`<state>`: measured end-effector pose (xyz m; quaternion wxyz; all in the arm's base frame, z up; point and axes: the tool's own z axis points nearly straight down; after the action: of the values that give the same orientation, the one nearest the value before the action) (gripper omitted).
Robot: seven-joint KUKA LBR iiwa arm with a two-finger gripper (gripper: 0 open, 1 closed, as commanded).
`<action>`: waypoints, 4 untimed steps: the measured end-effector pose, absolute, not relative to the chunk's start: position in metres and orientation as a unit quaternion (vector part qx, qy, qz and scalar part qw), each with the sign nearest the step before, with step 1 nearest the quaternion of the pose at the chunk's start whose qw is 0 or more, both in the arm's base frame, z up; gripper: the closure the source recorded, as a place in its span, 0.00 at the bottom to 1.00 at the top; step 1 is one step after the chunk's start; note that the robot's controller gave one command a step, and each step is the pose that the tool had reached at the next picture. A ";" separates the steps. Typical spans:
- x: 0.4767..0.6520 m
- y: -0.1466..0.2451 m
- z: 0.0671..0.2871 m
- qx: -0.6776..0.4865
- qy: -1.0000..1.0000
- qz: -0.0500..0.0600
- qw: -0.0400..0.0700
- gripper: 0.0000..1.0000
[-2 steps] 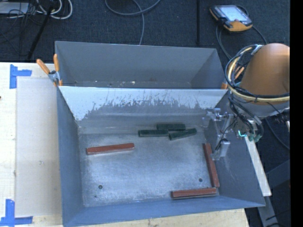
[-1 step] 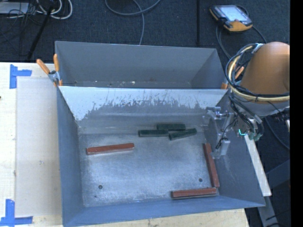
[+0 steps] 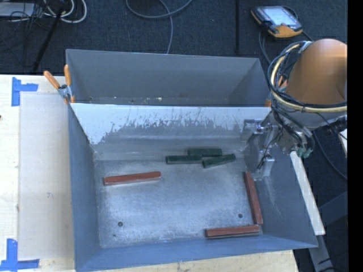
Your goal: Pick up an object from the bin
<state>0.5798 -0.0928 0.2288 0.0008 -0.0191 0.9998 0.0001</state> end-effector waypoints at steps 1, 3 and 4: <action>0.609 -0.084 0.272 -0.091 0.996 0.000 0.000 0.00; 0.536 -0.107 0.146 -0.182 0.983 0.002 -0.005 1.00; 0.539 -0.107 0.151 -0.183 0.983 0.000 -0.001 0.00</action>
Offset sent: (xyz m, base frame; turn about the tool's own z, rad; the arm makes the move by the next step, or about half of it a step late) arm 0.0146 0.0068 0.0648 -0.2362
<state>0.5388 -0.1067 0.1510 -0.0006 -0.1831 0.9831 0.0005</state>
